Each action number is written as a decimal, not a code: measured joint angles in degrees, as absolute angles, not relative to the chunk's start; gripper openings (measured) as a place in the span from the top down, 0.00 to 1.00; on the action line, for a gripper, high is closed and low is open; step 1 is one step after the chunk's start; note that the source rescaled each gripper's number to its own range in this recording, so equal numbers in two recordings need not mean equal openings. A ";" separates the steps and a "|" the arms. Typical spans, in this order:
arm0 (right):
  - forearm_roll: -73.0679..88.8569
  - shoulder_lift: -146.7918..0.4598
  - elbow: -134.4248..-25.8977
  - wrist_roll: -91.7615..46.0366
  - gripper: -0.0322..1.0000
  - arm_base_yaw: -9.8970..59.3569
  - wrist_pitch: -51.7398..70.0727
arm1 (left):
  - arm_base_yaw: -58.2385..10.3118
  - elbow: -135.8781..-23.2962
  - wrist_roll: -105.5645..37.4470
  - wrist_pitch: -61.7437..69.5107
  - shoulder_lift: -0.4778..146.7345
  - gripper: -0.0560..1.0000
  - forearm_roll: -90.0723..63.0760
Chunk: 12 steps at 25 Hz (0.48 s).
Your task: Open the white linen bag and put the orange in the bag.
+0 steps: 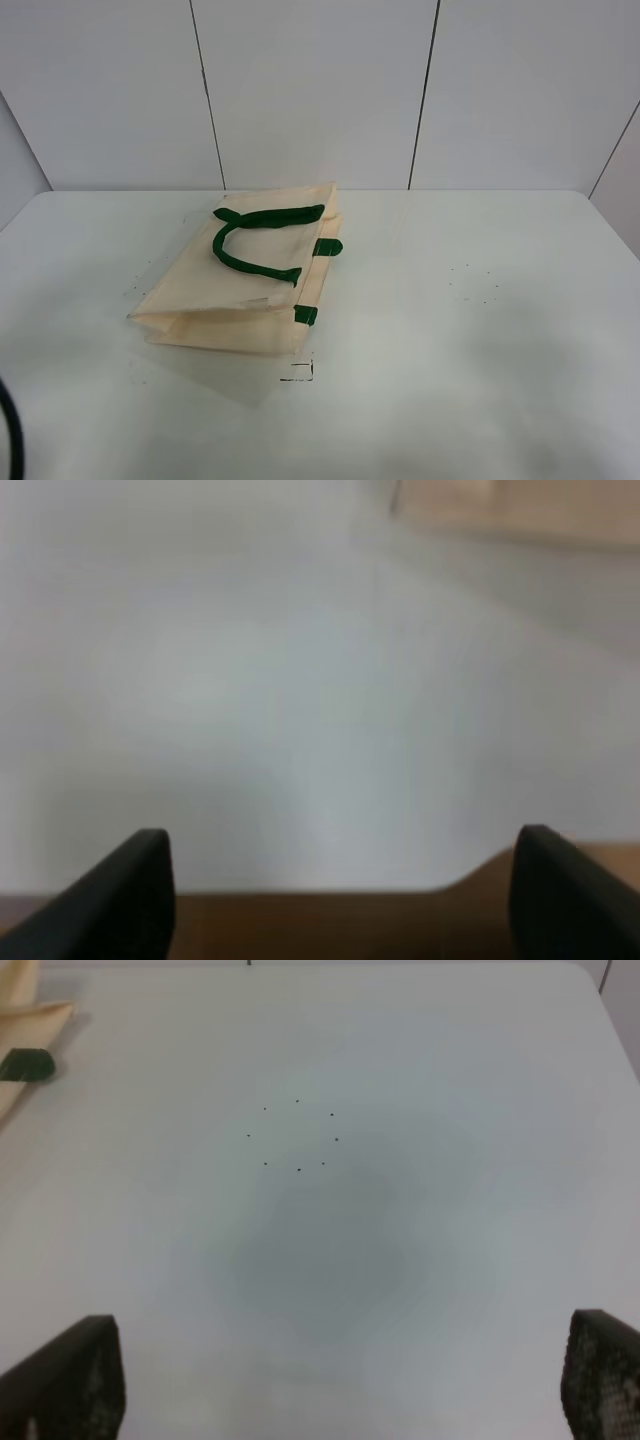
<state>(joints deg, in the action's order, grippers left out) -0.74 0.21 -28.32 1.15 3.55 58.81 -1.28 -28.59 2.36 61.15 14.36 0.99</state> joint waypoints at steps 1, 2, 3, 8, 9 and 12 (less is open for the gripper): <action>-0.74 0.21 -28.32 1.15 0.03 3.55 58.81 | -1.28 -28.39 2.23 61.06 12.18 0.05 0.84; -0.74 0.21 -28.32 1.15 0.03 3.55 58.81 | -1.28 -28.32 2.19 61.06 10.14 0.05 0.85; -0.72 0.21 -28.32 1.15 0.03 3.55 58.81 | -1.28 -28.28 2.17 61.06 8.27 0.05 0.85; -0.67 0.21 -28.32 1.15 0.03 3.55 58.81 | -1.28 -28.28 2.01 61.13 2.59 0.05 0.78; -0.67 0.21 -28.32 1.15 0.03 3.55 58.81 | -1.28 -28.28 1.97 61.13 2.07 0.05 0.76; -0.65 0.21 -28.32 1.15 0.03 3.55 58.81 | -1.28 -28.28 1.97 61.09 0.52 0.05 0.76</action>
